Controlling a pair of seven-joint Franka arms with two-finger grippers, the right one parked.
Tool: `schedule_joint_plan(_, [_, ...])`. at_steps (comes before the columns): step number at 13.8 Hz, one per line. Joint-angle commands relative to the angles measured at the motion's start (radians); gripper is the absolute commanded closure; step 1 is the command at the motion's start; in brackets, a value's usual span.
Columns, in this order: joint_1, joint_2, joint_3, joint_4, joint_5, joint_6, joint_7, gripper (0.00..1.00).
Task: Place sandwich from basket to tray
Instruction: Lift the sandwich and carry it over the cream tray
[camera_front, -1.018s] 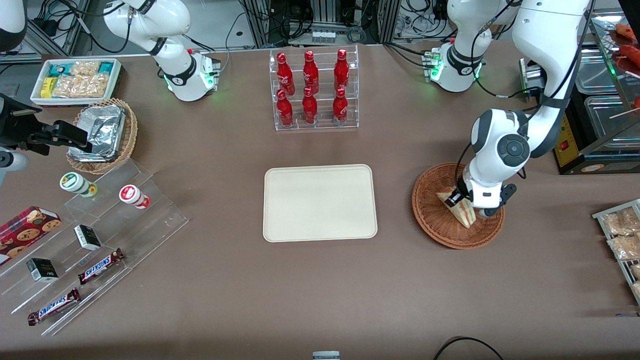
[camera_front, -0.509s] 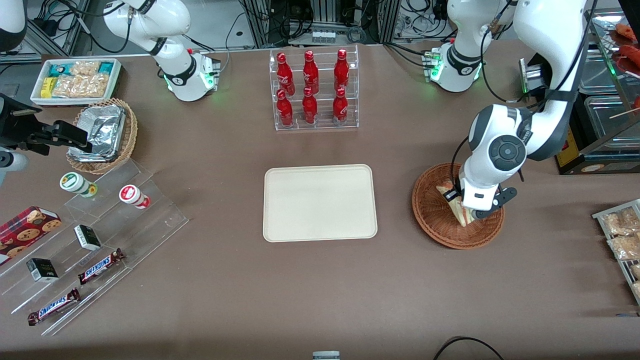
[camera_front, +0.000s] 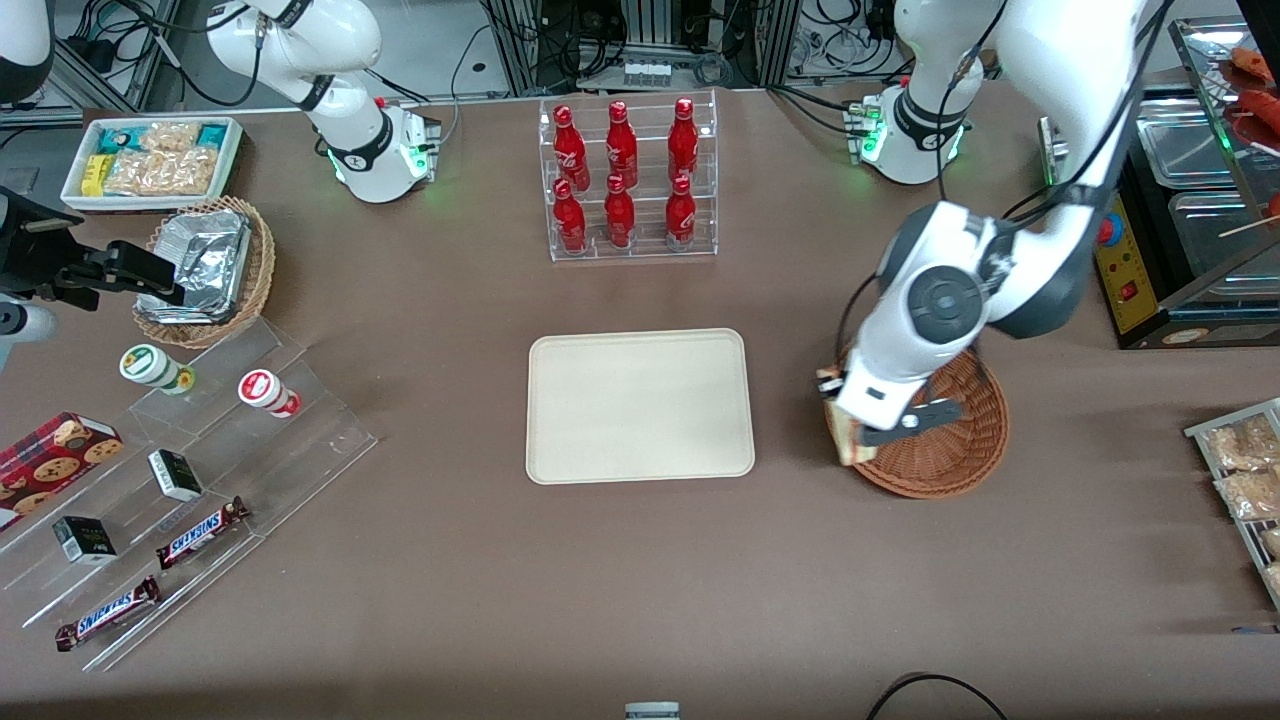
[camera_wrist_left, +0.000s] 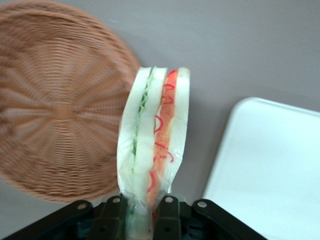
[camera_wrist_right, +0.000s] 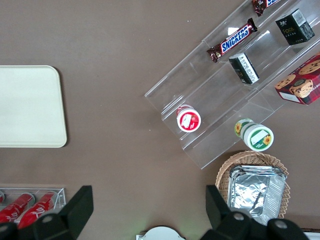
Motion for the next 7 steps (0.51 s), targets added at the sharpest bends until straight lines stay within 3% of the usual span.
schedule_joint_plan(1, [-0.010, 0.168, -0.091, 0.202, 0.016, -0.030, 0.005, 1.00])
schedule_joint_plan(4, [-0.188, 0.295, -0.056, 0.328, 0.083, -0.030, -0.117, 1.00])
schedule_joint_plan(7, [-0.294, 0.408, -0.055, 0.454, 0.134, -0.026, -0.248, 1.00])
